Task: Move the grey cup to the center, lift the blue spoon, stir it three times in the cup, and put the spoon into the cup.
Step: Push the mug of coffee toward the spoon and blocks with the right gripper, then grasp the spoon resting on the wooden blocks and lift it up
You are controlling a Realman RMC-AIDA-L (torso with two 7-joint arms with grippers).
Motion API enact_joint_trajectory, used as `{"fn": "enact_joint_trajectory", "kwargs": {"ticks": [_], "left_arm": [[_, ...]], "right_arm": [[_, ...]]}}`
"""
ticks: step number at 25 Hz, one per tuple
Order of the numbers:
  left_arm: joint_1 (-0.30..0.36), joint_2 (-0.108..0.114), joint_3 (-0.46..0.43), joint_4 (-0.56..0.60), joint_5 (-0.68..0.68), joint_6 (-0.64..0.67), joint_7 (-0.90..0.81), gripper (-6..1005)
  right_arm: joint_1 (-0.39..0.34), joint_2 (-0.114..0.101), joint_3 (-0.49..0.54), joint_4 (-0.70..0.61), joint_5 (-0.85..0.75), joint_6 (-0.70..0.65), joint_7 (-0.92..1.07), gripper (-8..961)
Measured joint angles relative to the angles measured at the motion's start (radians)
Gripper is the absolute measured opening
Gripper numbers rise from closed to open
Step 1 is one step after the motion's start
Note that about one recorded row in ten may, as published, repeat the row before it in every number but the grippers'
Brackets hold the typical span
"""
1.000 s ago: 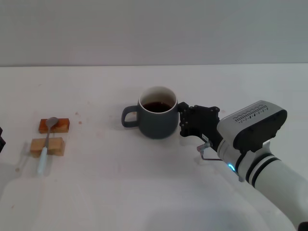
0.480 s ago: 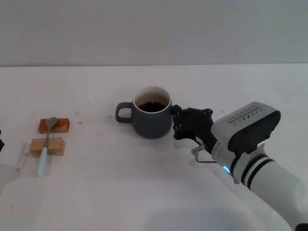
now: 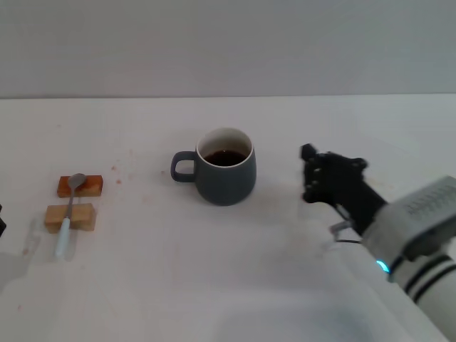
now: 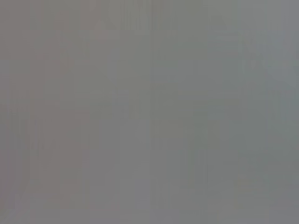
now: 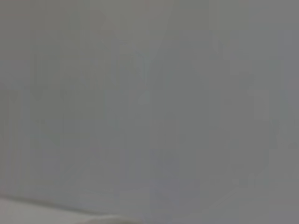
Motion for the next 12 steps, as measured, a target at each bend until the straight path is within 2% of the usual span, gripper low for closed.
{"fn": "enact_joint_trajectory", "kwargs": {"ticks": [2, 5, 12], "left_arm": [[0.008, 0.0, 0.014, -0.001, -0.001, 0.007, -0.005, 796], [0.022, 0.0, 0.039, -0.011, -0.001, 0.014, -0.022, 796], [0.087, 0.0, 0.146, -0.084, -0.001, 0.019, -0.015, 795]], "right_arm": [[-0.045, -0.001, 0.007, -0.027, 0.0, -0.092, 0.0, -2], [-0.069, -0.002, 0.015, -0.047, 0.004, -0.13, 0.0, -2], [-0.125, -0.004, 0.073, -0.089, 0.008, -0.149, 0.005, -2]]}}
